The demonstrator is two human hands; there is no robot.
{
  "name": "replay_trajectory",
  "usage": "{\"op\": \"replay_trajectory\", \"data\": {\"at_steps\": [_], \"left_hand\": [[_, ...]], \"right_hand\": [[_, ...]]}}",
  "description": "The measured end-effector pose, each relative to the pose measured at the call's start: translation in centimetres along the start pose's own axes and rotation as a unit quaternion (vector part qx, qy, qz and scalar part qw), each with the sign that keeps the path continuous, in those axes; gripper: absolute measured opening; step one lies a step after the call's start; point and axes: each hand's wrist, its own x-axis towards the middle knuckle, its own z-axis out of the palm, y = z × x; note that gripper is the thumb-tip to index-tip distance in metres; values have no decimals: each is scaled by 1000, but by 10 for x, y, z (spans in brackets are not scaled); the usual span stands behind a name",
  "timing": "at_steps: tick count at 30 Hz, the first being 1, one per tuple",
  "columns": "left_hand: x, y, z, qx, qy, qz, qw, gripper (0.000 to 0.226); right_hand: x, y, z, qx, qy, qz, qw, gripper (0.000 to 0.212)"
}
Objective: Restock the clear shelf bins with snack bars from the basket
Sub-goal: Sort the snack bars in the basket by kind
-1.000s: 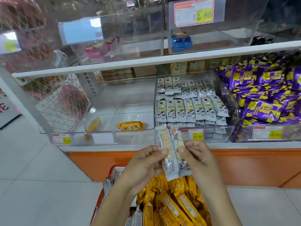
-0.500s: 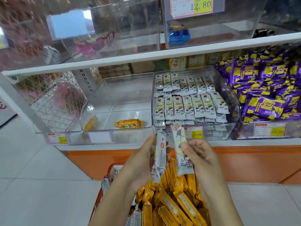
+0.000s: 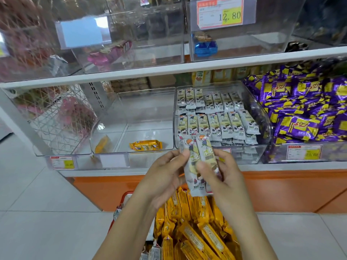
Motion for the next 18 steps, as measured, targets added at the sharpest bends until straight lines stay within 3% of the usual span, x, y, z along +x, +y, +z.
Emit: {"op": "replay_trajectory", "data": {"at_steps": [3,5,9,11,14,18], "left_hand": [[11,13,11,10,6,17,1000,44],[21,23,19,32,-6,35,999,36],[50,47,25,109,-32,79,990,28],[71,59,22,211,36,127,969,24],[104,71,8,426,152,226,863,24],[131,72,0,619,97,261,735,27]], "right_hand": [[7,-15,0,-176,10,-23,984,79],[20,-25,-1,-286,48,-71,954,81],[55,-47,-9,-323,101,-94,936,79],[82,-52,-15,-324,122,-88,934,72],[137,-49,-26,-374,126,-47,918,63],[205,-41,-34,-458,107,2,883,52]]}}
